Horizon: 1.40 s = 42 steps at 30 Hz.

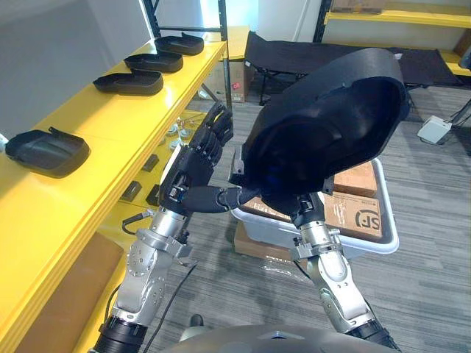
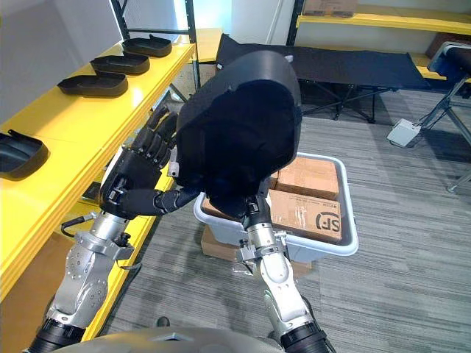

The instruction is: Walk over and take three plastic housings, then place them on the shelf

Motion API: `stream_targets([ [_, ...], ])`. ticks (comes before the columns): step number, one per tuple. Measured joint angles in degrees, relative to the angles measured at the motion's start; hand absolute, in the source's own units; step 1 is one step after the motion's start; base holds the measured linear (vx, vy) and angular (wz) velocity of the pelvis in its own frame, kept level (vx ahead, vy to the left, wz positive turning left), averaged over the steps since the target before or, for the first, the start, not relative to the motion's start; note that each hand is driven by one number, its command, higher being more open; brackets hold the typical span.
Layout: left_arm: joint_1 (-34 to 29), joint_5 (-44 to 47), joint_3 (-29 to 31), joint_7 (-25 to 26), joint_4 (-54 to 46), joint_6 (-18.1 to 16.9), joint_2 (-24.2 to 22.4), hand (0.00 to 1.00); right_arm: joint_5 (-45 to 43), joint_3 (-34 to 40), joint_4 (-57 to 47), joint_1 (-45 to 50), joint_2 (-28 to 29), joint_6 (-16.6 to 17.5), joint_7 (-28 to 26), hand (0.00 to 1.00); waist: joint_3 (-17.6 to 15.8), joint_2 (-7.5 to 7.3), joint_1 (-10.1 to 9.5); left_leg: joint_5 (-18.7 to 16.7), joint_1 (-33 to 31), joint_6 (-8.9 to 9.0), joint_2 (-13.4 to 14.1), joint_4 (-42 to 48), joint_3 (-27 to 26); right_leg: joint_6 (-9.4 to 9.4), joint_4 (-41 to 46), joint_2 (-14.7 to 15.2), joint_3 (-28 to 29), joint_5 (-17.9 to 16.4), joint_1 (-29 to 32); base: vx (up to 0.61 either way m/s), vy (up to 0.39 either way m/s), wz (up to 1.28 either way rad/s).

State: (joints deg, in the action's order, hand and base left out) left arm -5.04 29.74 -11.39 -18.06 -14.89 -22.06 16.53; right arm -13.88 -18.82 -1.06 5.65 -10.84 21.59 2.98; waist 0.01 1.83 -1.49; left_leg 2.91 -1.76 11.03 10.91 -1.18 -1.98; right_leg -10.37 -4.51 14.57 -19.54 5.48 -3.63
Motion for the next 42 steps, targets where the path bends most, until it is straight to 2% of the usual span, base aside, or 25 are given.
stream_targets([
  [1, 0.4, 0.1, 0.0, -0.3, -0.4, 0.0, 0.0, 1.00, 0.0, 0.0, 0.0, 0.0, 0.0, 0.0, -0.1, 0.00, 0.1, -0.05, 0.01, 0.0, 0.0, 0.00, 0.0, 0.0, 0.0, 0.00, 0.0, 0.0, 0.0, 0.0, 0.0, 0.00, 0.000, 0.00],
  [2, 0.9, 1.2, 0.1, -1.5, -0.9, 0.0, 0.0, 0.00, 0.0, 0.0, 0.0, 0.0, 0.1, 0.0, -0.2, 0.00, 0.2, -0.15, 0.09, 0.0, 0.0, 0.00, 0.0, 0.0, 0.0, 0.00, 0.0, 0.0, 0.0, 0.0, 0.0, 0.00, 0.000, 0.00],
  [7, 1.5, 1.9, 0.1, -8.9, -1.5, 1.1, -0.5, 0.00, 0.0, 0.0, 0.0, 0.0, 0.1, 0.0, -0.2, 0.00, 0.3, -0.27, 0.24, 0.0, 0.0, 0.00, 0.0, 0.0, 0.0, 0.01, 0.0, 0.0, 0.0, 0.0, 0.1, 0.00, 0.000, 0.00],
  [13, 2.8, 1.3, -1.2, -10.5, -1.5, 4.9, -0.2, 0.00, -0.1, 0.0, 0.1, 0.4, -0.6, 0.0, 0.3, 0.00, 0.3, -0.28, 0.29, 0.0, -0.1, -0.01, 0.0, 0.0, -0.1, 0.01, 0.0, 0.1, 0.2, 0.0, 0.4, 0.00, 0.000, 0.00],
  [19, 3.3, -2.6, -4.1, -6.9, -1.2, 4.8, -0.1, 0.00, -2.5, -2.1, 0.1, 2.6, -0.9, -0.1, 2.7, 0.00, 0.3, -0.26, 0.70, 0.0, -0.8, -0.05, -0.2, 0.0, -0.1, -0.09, 0.0, 0.4, 0.3, 0.1, 0.9, 0.00, 0.000, 0.00],
  [23, 3.2, -4.8, -8.4, -0.8, -0.2, 4.3, 0.0, 0.00, -3.8, -2.5, 0.3, 2.8, -3.0, -1.3, 4.5, 0.00, 0.4, -0.23, 1.03, 0.0, -0.8, -0.06, -0.3, 0.0, -0.1, -0.18, 0.0, 0.4, 0.4, 0.1, 1.0, 0.00, 0.000, 0.00],
  [26, 3.0, -5.9, -10.3, 1.7, 1.4, 2.6, 0.0, 0.00, -5.1, -3.1, 0.6, 3.3, -3.1, -2.3, 5.2, 0.00, 0.4, -0.21, 1.66, 0.0, -0.8, -0.06, -0.3, 0.0, -0.2, -0.22, 0.0, 0.4, 0.5, 0.1, 1.0, 0.00, 0.000, -0.02],
  [30, 2.3, -7.4, -12.4, 4.2, 3.5, -0.7, 0.1, 0.00, -5.8, -3.8, 1.1, 3.3, -4.0, -2.4, 5.6, 0.00, 0.4, -0.22, 1.68, 0.0, -0.8, -0.09, -0.3, 0.0, -0.6, -0.40, 0.0, 0.5, 1.0, 0.3, 1.1, 0.00, 0.000, -0.03],
  [33, 2.2, -9.2, -13.5, 6.3, 4.3, -1.9, 0.2, 0.00, -6.0, -4.5, 1.2, 3.3, -4.7, -2.5, 6.6, 0.00, 0.4, -0.20, 1.69, 0.0, -0.8, -0.11, -0.3, 0.1, -0.5, -0.42, 0.0, 0.5, 1.0, 0.3, 1.1, 0.00, 0.000, 0.00],
  [34, 2.1, -10.2, -13.9, 7.6, 4.3, -1.8, 0.2, 0.00, -6.1, -4.7, 1.3, 3.3, -4.8, -2.7, 6.8, 1.00, 0.4, -0.21, 1.69, 0.0, -0.8, -0.11, -0.3, 0.1, -0.6, -0.44, 0.0, 0.5, 1.1, 0.3, 1.1, 0.00, 0.000, 0.00],
  [42, -0.1, -14.6, -14.7, 12.1, 5.4, -1.2, 0.2, 0.00, -6.0, -4.9, 1.5, 3.3, -4.8, -6.3, 7.1, 1.00, 0.5, -0.31, 1.59, 0.1, -0.8, -0.12, -0.3, 0.1, -0.5, -0.47, 0.0, 0.5, 1.1, 0.3, 1.0, 0.00, 0.000, 0.00],
])
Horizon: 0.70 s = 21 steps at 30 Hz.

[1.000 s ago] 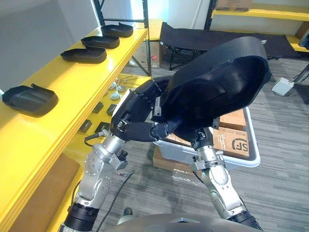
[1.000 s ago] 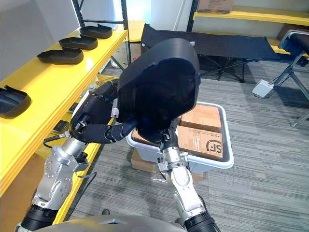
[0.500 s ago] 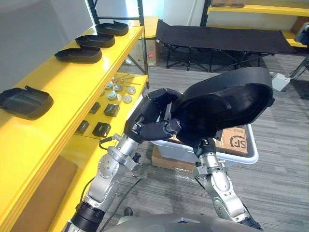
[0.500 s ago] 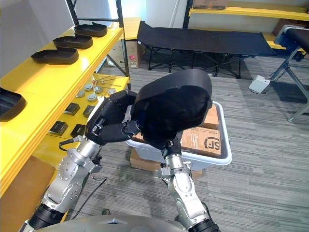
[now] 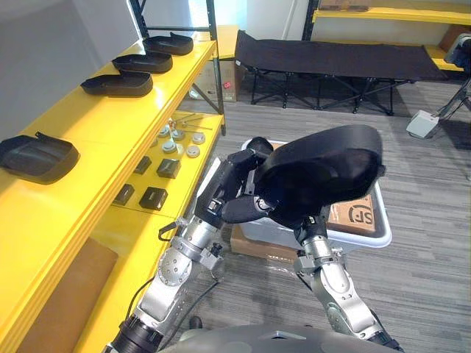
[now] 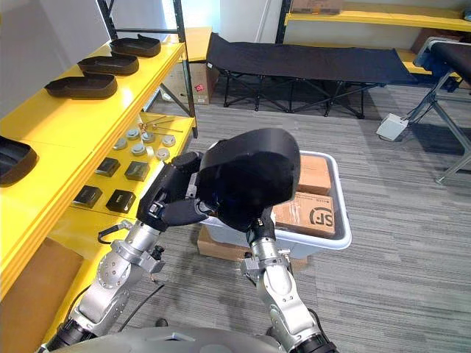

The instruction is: Walk over and take three plastic housings, then place them on the shelf

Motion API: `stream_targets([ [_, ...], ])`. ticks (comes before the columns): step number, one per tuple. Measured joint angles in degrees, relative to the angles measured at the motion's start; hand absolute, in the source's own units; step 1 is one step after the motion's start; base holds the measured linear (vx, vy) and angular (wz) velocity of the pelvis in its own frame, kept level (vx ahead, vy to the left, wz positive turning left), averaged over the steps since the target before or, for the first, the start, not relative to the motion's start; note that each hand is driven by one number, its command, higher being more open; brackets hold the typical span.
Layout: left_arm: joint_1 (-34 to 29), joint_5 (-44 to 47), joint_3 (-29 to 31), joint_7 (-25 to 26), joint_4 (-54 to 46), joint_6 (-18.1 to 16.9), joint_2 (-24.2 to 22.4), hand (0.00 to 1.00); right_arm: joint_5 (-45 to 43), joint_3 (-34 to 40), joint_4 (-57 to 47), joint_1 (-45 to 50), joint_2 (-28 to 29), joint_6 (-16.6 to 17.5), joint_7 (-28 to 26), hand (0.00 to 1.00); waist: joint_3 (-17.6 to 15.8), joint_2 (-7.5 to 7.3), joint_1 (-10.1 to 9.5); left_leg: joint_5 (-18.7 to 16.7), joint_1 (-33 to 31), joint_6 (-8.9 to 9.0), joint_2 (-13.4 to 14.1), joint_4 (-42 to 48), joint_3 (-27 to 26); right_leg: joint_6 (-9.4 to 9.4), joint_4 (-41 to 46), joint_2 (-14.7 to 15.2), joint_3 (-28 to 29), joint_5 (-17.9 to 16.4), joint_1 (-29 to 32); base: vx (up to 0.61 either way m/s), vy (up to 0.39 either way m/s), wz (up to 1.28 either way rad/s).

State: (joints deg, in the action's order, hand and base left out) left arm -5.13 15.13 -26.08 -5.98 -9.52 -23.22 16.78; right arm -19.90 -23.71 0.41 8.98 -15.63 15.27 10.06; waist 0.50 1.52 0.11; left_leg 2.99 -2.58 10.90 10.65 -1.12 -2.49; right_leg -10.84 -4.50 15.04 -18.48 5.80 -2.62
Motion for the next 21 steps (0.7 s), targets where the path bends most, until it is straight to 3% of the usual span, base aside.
stream_targets([
  [5, -2.2, 0.0, 1.4, 1.2, 1.0, 3.2, -0.6, 0.00, 1.6, -0.5, 0.1, -0.1, 0.3, -1.4, -0.1, 1.00, 0.3, -0.35, -0.03, 0.0, 0.1, 0.00, 0.0, 0.0, 0.1, 0.00, 0.0, 0.0, -0.1, 0.0, -0.2, 0.00, 0.000, 0.00],
  [11, -5.7, -0.4, 3.0, 4.4, 6.5, 10.0, -2.4, 0.00, 5.1, -1.5, -0.3, -1.2, 1.3, -1.5, -0.4, 1.00, 0.4, -0.52, -0.54, 0.0, 0.4, 0.01, 0.0, 0.0, 0.1, 0.03, 0.0, 0.0, -0.1, 0.0, -0.5, 0.00, 0.000, 0.00],
  [14, -6.5, -2.4, 4.0, 5.9, 6.5, 10.5, -3.4, 0.00, 6.7, -1.5, -0.3, -1.2, 1.7, -2.2, -0.5, 1.00, 0.4, -0.71, -1.61, 0.0, 0.6, 0.02, 0.0, -0.1, 0.1, 0.06, 0.0, 0.0, -0.2, 0.0, -0.4, 0.00, 0.000, 0.00],
  [21, -6.3, -9.2, 5.8, 17.5, 5.5, 10.8, -8.1, 0.00, 8.3, -1.9, -0.3, -3.1, 4.1, -2.7, -0.5, 1.00, 0.8, -1.45, -2.06, 0.0, 0.9, 0.02, 0.0, -0.2, 0.1, 0.13, 0.0, -0.1, -0.3, -0.1, -0.6, 0.00, 0.000, 0.00],
])
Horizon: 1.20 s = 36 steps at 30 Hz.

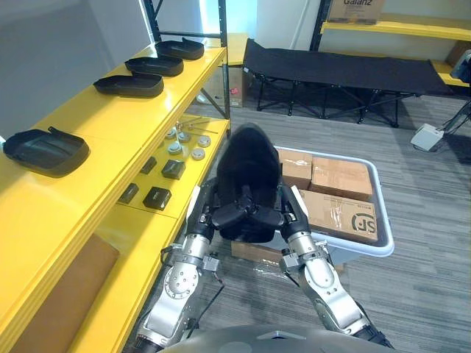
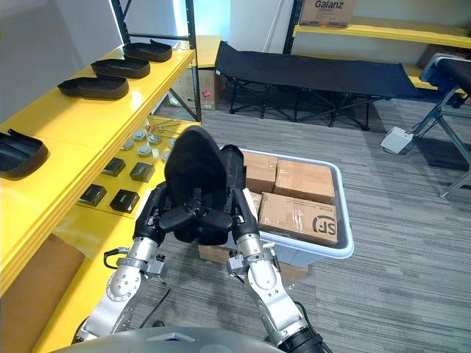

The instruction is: Walk over and take three plastic housings, then place them on the shelf

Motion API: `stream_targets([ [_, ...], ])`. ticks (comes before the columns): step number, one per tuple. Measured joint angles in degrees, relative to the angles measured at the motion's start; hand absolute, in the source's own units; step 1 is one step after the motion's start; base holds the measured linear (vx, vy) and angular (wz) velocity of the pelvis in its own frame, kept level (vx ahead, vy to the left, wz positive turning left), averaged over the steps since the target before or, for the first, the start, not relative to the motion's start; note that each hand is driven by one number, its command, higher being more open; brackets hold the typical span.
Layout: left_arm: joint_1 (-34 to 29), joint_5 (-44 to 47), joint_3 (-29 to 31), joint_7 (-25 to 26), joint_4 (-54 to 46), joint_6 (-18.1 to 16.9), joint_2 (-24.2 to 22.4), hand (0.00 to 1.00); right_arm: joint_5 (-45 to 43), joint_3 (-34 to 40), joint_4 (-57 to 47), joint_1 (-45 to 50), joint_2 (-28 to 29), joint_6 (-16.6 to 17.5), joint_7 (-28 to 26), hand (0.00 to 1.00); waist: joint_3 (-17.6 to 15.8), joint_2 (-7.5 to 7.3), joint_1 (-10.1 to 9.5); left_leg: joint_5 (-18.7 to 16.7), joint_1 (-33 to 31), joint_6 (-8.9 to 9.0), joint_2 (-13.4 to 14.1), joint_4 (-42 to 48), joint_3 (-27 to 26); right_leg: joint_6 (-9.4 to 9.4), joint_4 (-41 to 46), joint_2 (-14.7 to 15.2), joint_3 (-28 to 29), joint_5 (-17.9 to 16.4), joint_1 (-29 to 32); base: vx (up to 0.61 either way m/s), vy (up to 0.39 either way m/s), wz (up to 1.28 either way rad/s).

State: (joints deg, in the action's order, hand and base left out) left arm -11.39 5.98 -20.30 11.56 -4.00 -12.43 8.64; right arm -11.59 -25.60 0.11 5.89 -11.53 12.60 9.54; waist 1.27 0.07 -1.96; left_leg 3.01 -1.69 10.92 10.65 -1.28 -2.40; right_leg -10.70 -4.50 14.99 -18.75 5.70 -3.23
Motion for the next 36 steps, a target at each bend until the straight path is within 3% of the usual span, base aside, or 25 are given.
stream_targets([
  [3, 0.1, -1.8, 2.2, 4.1, 0.1, 0.2, -1.2, 0.00, 0.0, -0.6, 0.0, 0.0, 1.3, -0.2, 0.0, 1.00, 0.0, -0.17, -0.04, 0.0, 0.1, 0.00, 0.0, -0.1, 0.0, 0.00, 0.0, 0.0, 0.0, 0.0, 0.0, 0.00, 0.000, 0.00],
  [8, 0.3, -2.0, 11.2, 11.9, 4.6, 1.7, -2.4, 0.00, -0.1, -0.9, -0.1, -0.4, 3.0, 0.0, 0.3, 1.00, 0.0, -0.32, 0.37, 0.0, 0.3, 0.00, 0.0, -0.1, 0.0, 0.17, 0.0, 0.0, 0.0, -0.1, -0.2, 0.00, 0.000, 0.00],
  [11, 0.3, -1.8, 14.8, 14.7, 5.9, 3.0, -2.6, 0.00, -0.1, -0.8, -0.1, -0.4, 3.2, 0.0, 0.7, 1.00, -0.5, -1.19, 0.13, 0.0, 0.2, 0.00, 0.0, -0.1, 0.2, 0.41, 0.0, 0.0, -0.6, -0.3, -0.5, 0.00, 0.000, 0.06],
  [16, 0.3, -1.6, 15.9, 14.4, 5.7, 2.8, -3.3, 0.00, 0.0, -0.9, -0.1, -0.5, 4.0, 0.0, 0.6, 1.00, -0.6, -1.79, -0.87, 0.0, 0.2, 0.01, 0.0, -0.1, 0.6, 0.54, 0.0, 0.0, -1.3, -0.4, -0.9, 0.00, 0.003, 0.05],
  [24, 0.7, -0.8, 14.7, 11.0, 5.6, 2.1, -4.3, 0.00, 0.0, -0.6, -0.1, -0.4, 4.6, 0.1, 0.5, 1.00, -0.6, -1.78, -0.48, 0.0, 0.2, 0.02, 0.0, -0.1, 0.7, 0.48, 0.0, 0.0, -1.4, -0.5, -1.0, 0.00, 0.000, 0.00],
  [36, 2.4, 0.7, 14.2, 9.3, 1.1, -1.6, -4.2, 0.00, 2.2, 0.1, -0.1, -0.4, 4.6, 0.1, -0.9, 1.00, -0.7, -1.73, -0.62, -0.1, 0.2, 0.03, 0.0, -0.1, 0.7, 0.48, 0.0, 0.0, -1.4, -0.5, -1.0, 0.00, 0.000, 0.00],
])
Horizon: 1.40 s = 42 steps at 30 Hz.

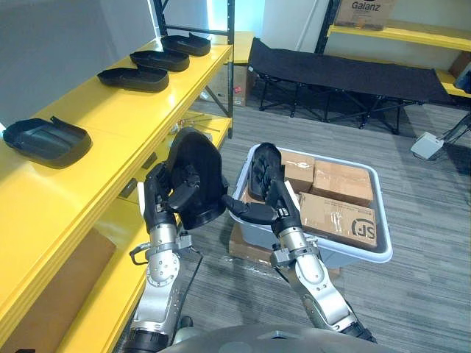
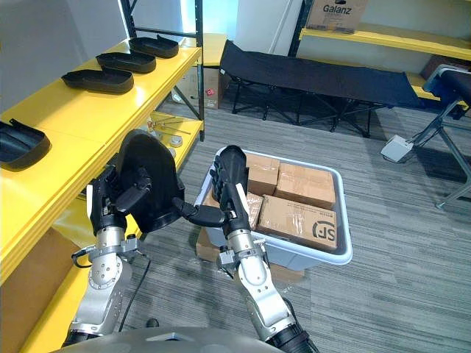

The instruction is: Walk over and take three plastic housings, then place them on the shelf

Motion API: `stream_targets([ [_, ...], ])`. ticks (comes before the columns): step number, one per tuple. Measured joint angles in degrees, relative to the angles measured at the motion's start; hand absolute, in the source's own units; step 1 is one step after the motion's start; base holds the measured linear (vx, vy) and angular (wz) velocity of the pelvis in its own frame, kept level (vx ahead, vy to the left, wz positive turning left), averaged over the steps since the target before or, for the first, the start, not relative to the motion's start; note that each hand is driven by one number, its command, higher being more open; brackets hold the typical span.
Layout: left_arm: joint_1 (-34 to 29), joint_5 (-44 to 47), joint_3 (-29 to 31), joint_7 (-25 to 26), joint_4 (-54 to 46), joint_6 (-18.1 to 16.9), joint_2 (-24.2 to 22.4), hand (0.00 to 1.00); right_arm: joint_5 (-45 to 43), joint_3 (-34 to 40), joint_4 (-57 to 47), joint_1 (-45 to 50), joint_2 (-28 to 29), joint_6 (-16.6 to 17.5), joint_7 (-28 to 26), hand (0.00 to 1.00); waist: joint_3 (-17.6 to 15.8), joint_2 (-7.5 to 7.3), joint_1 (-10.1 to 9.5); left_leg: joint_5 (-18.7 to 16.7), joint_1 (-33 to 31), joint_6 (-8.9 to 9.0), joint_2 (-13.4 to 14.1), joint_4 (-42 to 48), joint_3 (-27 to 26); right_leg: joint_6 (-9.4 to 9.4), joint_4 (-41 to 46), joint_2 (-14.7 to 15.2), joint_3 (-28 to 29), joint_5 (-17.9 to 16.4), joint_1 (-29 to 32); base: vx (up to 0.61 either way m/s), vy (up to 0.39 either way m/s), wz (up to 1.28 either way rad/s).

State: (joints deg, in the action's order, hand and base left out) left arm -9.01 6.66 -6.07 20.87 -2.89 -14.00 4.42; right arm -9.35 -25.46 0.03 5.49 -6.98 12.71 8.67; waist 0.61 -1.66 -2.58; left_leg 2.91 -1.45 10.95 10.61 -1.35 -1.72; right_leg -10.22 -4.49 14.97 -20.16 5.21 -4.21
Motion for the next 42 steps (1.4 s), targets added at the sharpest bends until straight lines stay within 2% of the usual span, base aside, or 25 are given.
stream_targets([
  [5, 0.0, 2.1, 0.0, -1.1, -0.4, 0.0, 0.0, 0.00, 0.2, 0.0, 0.0, 0.0, 0.0, 0.0, -0.7, 1.00, -0.1, 0.13, 0.00, 0.0, 0.0, 0.00, 0.0, 0.0, 0.2, -0.09, 0.0, 0.0, -0.2, -0.1, -0.1, 0.00, 0.000, 0.01],
  [11, 0.0, 2.0, 0.5, -0.9, -6.6, -1.2, 0.1, 0.00, 2.2, 0.0, 0.2, 0.0, -0.1, 0.0, -0.9, 1.00, -0.3, 0.15, -0.22, -0.1, 0.0, 0.03, -0.1, 0.0, 0.8, -0.18, 0.0, 0.0, -0.9, -0.4, -0.7, 0.00, 0.000, 0.06],
  [13, 0.0, 2.0, 1.6, -1.5, -8.2, -2.3, 0.0, 0.00, 2.2, 0.0, 0.2, 0.0, -0.2, 0.0, -1.3, 1.00, -0.4, 0.25, -0.30, -0.1, 0.0, 0.05, -0.1, 0.0, 1.2, -0.20, 0.0, 0.0, -1.3, -0.5, -1.0, 0.00, 0.001, 0.07],
  [17, -0.1, 2.1, 4.4, -3.3, -9.6, -2.4, 0.1, 0.00, 4.8, 0.0, 0.2, 0.0, -1.3, -0.7, -2.2, 1.00, -0.5, 0.40, -0.51, -0.1, 0.0, 0.00, -0.1, 0.0, 1.5, -0.20, 0.0, 0.0, -1.7, -0.7, -1.3, 0.00, 0.005, 0.05],
  [21, -0.7, 4.7, 7.1, -7.2, -11.7, -2.5, 0.6, 0.00, 8.5, 0.2, 0.5, 0.0, -3.4, -1.8, -2.4, 1.00, -0.9, 0.66, -0.61, -0.3, 0.0, 0.07, -0.2, 0.1, 2.1, -0.13, 0.0, 0.0, -2.3, -0.9, -1.8, 0.00, 0.003, 0.07],
  [26, -0.7, 9.0, 9.1, -12.3, -15.1, -2.6, 1.7, 0.00, 9.0, 1.8, 0.8, 0.0, -4.7, -1.9, -3.3, 1.00, -1.6, 1.37, -1.25, -0.4, 0.0, 0.08, -0.2, 0.2, 2.3, -0.24, 0.0, 0.0, -2.5, -1.0, -1.9, 0.00, 0.002, 0.02],
  [31, -0.7, 12.0, 9.4, -19.0, -16.3, -3.1, 3.5, 0.00, 9.1, 3.7, 1.6, -0.1, -4.7, -1.9, -3.5, 1.00, -1.6, 1.35, -1.83, -0.5, 0.0, 0.18, -0.3, 0.2, 2.7, -0.29, 0.0, 0.0, -2.8, -1.1, -2.1, 0.00, 0.000, 0.00],
  [42, -0.8, 18.3, 9.8, -28.3, -19.0, -3.1, 4.6, 0.00, 9.1, 4.6, 2.8, -1.7, -4.7, -1.7, -6.0, 1.00, -3.0, 1.28, -2.00, -1.3, -0.1, 0.19, -0.3, 1.0, 3.5, -0.41, 1.4, 0.0, -3.4, -2.2, -2.4, 0.00, 0.001, 0.03],
])
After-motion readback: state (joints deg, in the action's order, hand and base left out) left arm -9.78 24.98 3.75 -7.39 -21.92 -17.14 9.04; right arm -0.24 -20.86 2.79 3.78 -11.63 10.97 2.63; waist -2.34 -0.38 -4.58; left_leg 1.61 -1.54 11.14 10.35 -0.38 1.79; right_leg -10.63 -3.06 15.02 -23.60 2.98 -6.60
